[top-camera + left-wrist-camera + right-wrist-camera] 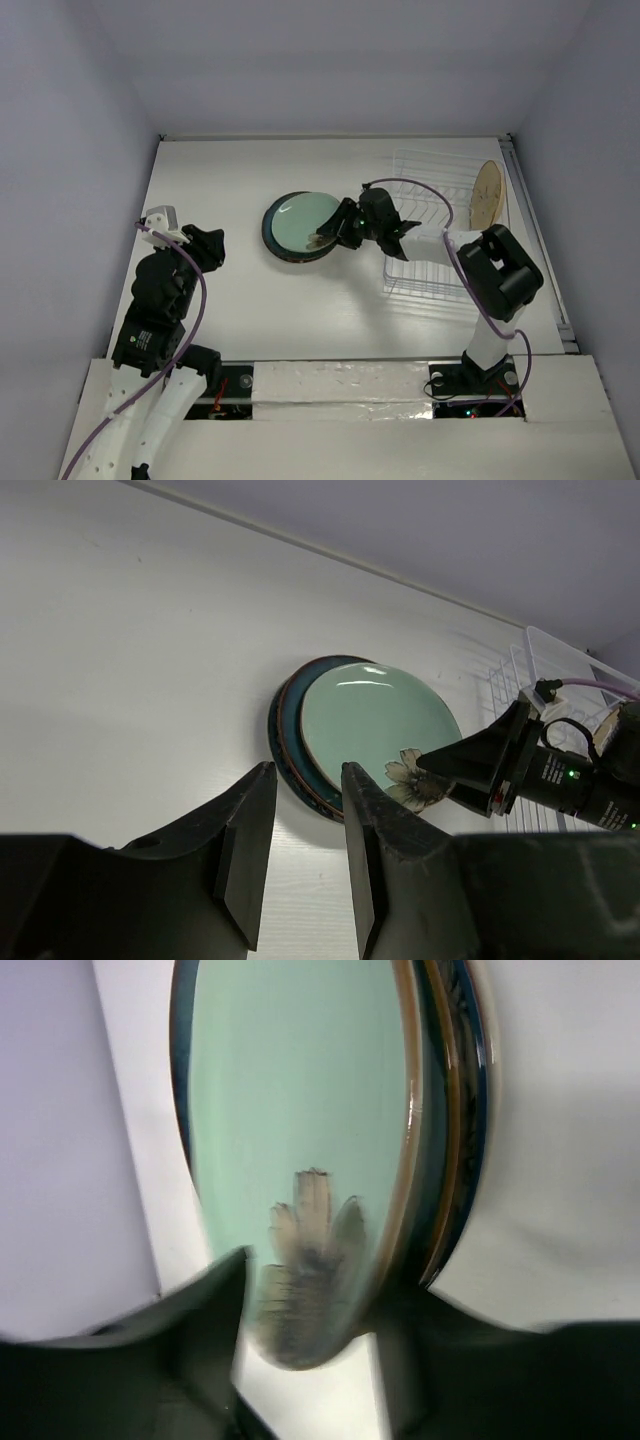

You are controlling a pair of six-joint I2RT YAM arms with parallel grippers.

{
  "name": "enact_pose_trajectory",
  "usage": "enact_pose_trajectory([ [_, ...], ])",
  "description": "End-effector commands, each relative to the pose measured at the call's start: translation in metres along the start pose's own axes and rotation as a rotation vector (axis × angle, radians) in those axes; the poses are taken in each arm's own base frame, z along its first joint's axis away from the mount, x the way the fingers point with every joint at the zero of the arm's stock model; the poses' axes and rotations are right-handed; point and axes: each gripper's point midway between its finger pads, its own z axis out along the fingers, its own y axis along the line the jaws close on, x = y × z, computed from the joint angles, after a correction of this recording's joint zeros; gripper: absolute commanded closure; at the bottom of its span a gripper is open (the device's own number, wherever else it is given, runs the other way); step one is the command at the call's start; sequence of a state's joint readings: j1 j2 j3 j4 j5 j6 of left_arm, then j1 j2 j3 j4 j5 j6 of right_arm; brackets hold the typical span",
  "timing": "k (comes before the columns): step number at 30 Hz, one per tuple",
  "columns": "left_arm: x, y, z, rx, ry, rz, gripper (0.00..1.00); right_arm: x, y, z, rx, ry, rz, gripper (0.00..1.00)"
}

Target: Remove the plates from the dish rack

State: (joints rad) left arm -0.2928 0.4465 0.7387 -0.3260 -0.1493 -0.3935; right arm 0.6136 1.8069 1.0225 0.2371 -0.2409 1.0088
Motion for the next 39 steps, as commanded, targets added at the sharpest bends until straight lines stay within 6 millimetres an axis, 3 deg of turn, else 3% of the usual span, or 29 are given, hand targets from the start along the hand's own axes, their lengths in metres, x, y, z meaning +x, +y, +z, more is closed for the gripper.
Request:
enact_pose_trajectory([
  [1,-0.009,-0.004,0.0,0.026,-0.044,0.001,0.7,-0.003,0.032,-0.009,-0.077,-0.027,-0.088,0.37],
  [2,-0.01,-0.005,-0.001,0.027,-0.047,0.0,0.7,-0.002,0.021,-0.01,-0.022,-0.021,-0.109,0.33],
  [4,-0.01,-0.005,-0.001,0.03,-0.049,0.0,0.7,0.001,0.021,-0.015,0.017,-0.01,-0.139,0.24],
  [7,-0.011,-0.005,-0.002,0.029,-0.051,0.0,0.7,-0.001,0.024,-0.021,0.049,-0.012,-0.2,0.16],
  [10,-0.011,-0.005,-0.002,0.029,-0.054,-0.001,0.7,0.008,0.013,-0.032,0.141,0.029,-0.29,0.1],
  [14,-0.012,-0.005,-0.003,0.032,-0.056,-0.003,0.7,0.02,-0.006,-0.057,0.248,0.084,-0.407,0.08],
  [18,-0.013,-0.005,-0.004,0.034,-0.061,-0.004,0.7,0.013,-0.007,-0.091,0.287,0.048,-0.46,0.09],
  [20,-0.013,-0.005,-0.004,0.034,-0.062,-0.003,0.7,0.001,0.002,-0.116,0.304,-0.011,-0.485,0.19],
  [21,-0.013,-0.006,-0.004,0.035,-0.06,-0.001,0.7,-0.015,0.004,-0.129,0.346,-0.089,-0.498,0.28],
  [22,-0.013,-0.006,-0.004,0.036,-0.063,-0.003,0.7,-0.031,0.018,-0.151,0.338,-0.179,-0.5,0.59],
  [23,-0.013,-0.006,-0.004,0.036,-0.063,-0.001,0.7,-0.043,0.015,-0.168,0.384,-0.235,-0.49,0.76],
  [24,-0.013,-0.006,-0.004,0.038,-0.062,-0.001,0.7,-0.07,0.013,-0.189,0.46,-0.361,-0.474,0.94],
  [25,-0.013,-0.006,-0.004,0.038,-0.063,-0.003,0.7,-0.095,0.005,-0.212,0.523,-0.457,-0.433,1.0],
  [27,-0.014,-0.007,-0.005,0.045,-0.065,-0.002,0.7,-0.13,-0.016,-0.265,0.69,-0.645,-0.383,1.0],
  [30,-0.013,-0.008,-0.005,0.049,-0.063,-0.001,0.7,-0.167,-0.051,-0.329,0.905,-0.815,-0.292,1.0],
  [32,-0.014,-0.008,-0.005,0.053,-0.065,0.001,0.7,-0.183,-0.07,-0.359,0.995,-0.871,-0.245,0.92],
  [33,-0.013,-0.008,-0.004,0.053,-0.063,0.001,0.7,-0.187,-0.076,-0.367,1.024,-0.884,-0.236,0.82],
  [34,-0.012,-0.008,-0.004,0.052,-0.06,0.001,0.7,-0.19,-0.082,-0.372,1.05,-0.886,-0.232,0.49],
  [36,-0.011,-0.01,-0.004,0.061,-0.054,0.003,0.7,-0.197,-0.101,-0.374,1.126,-0.845,-0.223,0.25],
  [37,-0.01,-0.01,-0.004,0.061,-0.051,0.005,0.7,-0.198,-0.107,-0.373,1.15,-0.827,-0.222,0.17],
  [39,-0.01,-0.01,-0.003,0.06,-0.052,0.003,0.7,-0.202,-0.123,-0.369,1.188,-0.788,-0.22,0.17],
])
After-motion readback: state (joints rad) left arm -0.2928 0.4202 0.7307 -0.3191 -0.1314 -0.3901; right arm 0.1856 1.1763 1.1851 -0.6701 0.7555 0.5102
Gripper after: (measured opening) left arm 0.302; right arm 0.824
